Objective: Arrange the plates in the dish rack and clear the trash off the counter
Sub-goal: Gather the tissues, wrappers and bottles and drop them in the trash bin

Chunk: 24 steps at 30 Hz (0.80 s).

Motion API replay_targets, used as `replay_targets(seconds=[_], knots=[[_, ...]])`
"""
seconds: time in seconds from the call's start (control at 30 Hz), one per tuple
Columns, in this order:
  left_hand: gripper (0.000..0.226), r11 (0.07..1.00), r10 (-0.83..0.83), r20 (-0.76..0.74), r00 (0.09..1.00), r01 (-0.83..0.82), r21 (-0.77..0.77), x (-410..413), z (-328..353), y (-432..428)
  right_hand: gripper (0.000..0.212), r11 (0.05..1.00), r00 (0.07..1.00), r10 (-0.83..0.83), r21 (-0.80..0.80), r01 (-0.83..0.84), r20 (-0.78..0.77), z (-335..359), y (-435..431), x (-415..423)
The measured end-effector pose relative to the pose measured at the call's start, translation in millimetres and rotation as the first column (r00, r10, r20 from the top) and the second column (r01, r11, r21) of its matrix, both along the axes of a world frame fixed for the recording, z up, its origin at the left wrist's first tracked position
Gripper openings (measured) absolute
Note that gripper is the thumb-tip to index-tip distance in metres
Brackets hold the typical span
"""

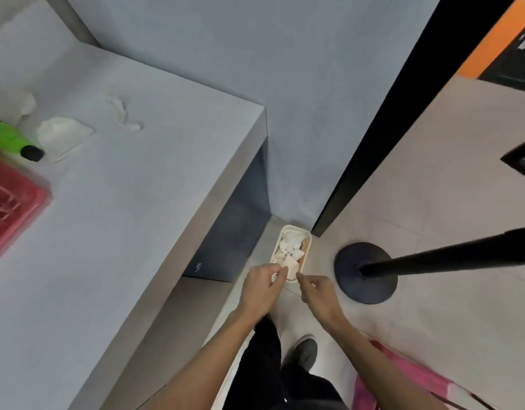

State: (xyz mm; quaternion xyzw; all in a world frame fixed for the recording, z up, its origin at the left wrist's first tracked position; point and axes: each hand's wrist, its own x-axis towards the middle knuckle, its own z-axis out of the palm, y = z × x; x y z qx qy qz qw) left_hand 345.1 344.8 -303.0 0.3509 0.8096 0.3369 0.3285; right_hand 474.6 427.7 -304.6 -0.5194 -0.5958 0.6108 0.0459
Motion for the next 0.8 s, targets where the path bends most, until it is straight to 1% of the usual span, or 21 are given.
replay_targets(seconds=[0.07, 0.13, 0.2, 0.3, 0.37, 0.47, 0.57, 0.63, 0.7, 0.73, 0.8], knots=[[0.037, 0.995, -0.017, 0.081, 0.997, 0.025, -0.097, 14.4, -30.3, -0.9, 0.048, 1.0, 1.0, -0.02, 0.01, 0.02, 0.015, -18.7, -2.8, 12.4], [0.027, 0.989, 0.006, 0.152, 0.988, 0.016, -0.146, 19.1, -60.2, 3.9, 0.043, 0.999, 0.998, -0.053, -0.013, 0.053, 0.029, -45.1, 0.5, 18.1], [0.02, 0.981, 0.084, 0.228, 0.97, -0.04, -0.191, 13.6, -94.5, 11.8, 0.041, 0.994, 0.995, -0.089, -0.062, 0.091, 0.038, -76.3, 5.4, 18.3], [0.02, 0.961, 0.189, 0.285, 0.94, -0.117, -0.25, 2.7, -162.7, 21.9, 0.041, 0.97, 0.986, -0.136, -0.189, 0.153, 0.1, -134.0, 4.3, 21.8], [0.021, 0.949, 0.223, 0.296, 0.929, -0.138, -0.283, -4.1, -210.6, 28.3, 0.04, 0.953, 0.979, -0.141, -0.246, 0.175, 0.15, -176.7, -2.3, 30.7], [0.022, 0.936, 0.263, 0.257, 0.93, -0.182, -0.302, -14.7, -284.8, 38.1, 0.04, 0.945, 0.969, -0.135, -0.266, 0.188, 0.207, -239.5, -10.5, 44.1], [0.029, 0.888, 0.365, 0.219, 0.905, -0.267, -0.374, -20.0, -352.7, 40.1, 0.043, 0.931, 0.961, -0.135, -0.3, 0.206, 0.24, -284.5, -17.4, 50.9], [0.035, 0.866, 0.398, 0.245, 0.884, -0.274, -0.417, -20.8, -384.9, 44.5, 0.045, 0.915, 0.954, -0.141, -0.333, 0.227, 0.263, -307.0, -15.1, 48.8], [0.033, 0.872, 0.403, 0.292, 0.867, -0.267, -0.409, -22.5, -410.3, 54.8, 0.041, 0.891, 0.949, -0.165, -0.372, 0.261, 0.27, -328.1, -4.7, 40.9], [0.032, 0.883, 0.387, 0.299, 0.872, -0.257, -0.393, -23.5, -421.5, 60.1, 0.039, 0.872, 0.946, -0.194, -0.396, 0.288, 0.26, -337.0, 3.4, 34.1], [0.037, 0.903, 0.326, 0.288, 0.901, -0.207, -0.377, -25.2, -440.8, 70.2, 0.033, 0.838, 0.937, -0.269, -0.425, 0.342, 0.224, -353.0, 24.6, 15.7]])
